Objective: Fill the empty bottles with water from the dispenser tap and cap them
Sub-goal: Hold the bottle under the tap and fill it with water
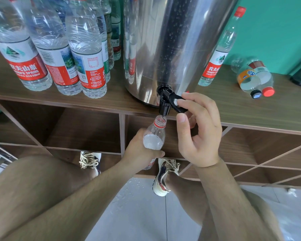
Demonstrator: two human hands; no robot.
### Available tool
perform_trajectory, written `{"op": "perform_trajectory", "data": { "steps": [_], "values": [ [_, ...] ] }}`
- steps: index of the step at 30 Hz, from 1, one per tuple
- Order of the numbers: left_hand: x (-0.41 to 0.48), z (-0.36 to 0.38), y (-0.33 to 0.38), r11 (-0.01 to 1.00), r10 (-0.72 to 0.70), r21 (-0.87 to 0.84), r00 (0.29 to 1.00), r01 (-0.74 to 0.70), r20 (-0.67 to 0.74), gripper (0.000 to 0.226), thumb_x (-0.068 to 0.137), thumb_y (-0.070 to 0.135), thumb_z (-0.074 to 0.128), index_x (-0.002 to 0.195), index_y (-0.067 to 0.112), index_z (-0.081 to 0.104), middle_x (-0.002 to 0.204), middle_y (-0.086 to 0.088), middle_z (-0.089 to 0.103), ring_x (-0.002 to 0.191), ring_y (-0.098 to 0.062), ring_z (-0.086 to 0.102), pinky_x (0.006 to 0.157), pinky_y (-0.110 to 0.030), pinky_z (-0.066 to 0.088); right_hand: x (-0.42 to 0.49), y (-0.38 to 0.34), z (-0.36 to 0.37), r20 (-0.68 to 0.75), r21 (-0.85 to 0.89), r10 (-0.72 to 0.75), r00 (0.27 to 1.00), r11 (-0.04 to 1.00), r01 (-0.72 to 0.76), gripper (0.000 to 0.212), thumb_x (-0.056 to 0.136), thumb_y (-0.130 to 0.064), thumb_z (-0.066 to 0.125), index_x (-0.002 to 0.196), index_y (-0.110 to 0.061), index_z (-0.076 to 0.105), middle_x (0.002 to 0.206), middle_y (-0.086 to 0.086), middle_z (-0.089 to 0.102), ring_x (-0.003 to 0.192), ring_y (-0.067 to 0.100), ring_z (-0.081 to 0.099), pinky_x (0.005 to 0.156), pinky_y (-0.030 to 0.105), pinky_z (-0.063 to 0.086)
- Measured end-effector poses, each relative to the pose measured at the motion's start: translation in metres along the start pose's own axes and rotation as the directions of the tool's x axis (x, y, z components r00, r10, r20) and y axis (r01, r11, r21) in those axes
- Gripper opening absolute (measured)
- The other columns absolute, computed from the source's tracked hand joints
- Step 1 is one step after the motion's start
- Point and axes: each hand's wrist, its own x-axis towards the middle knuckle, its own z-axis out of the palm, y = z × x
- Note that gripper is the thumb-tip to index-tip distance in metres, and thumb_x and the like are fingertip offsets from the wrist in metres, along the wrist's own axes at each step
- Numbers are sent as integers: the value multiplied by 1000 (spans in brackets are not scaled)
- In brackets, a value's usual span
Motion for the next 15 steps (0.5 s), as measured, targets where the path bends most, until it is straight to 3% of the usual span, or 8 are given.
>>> {"op": "perform_trajectory", "data": {
  "steps": [10, 15],
  "values": [
    [0, 1, 0, 1000, -1, 26, 1000, 1, 3, 75, 71, 32, 93, 122, 40, 38, 108, 21, 51, 100, -7, 52, 65, -11, 32, 1, 0, 0, -2, -6, -3, 1000, 1000, 3, 27, 98, -10, 57, 112, 7, 71, 123, 18, 63, 103, 16, 59, 81, 16, 44],
    [0, 0, -2, 1000, -6, 15, 1000, 6, 1, 74, 71, 31, 94, 122, 39, 40, 104, 21, 52, 91, -4, 53, 64, -11, 32, 0, 0, 0, 0, 0, -2, 1000, 1000, 2, 27, 98, -11, 57, 112, 7, 71, 123, 19, 63, 102, 16, 60, 80, 16, 44]
  ]
}}
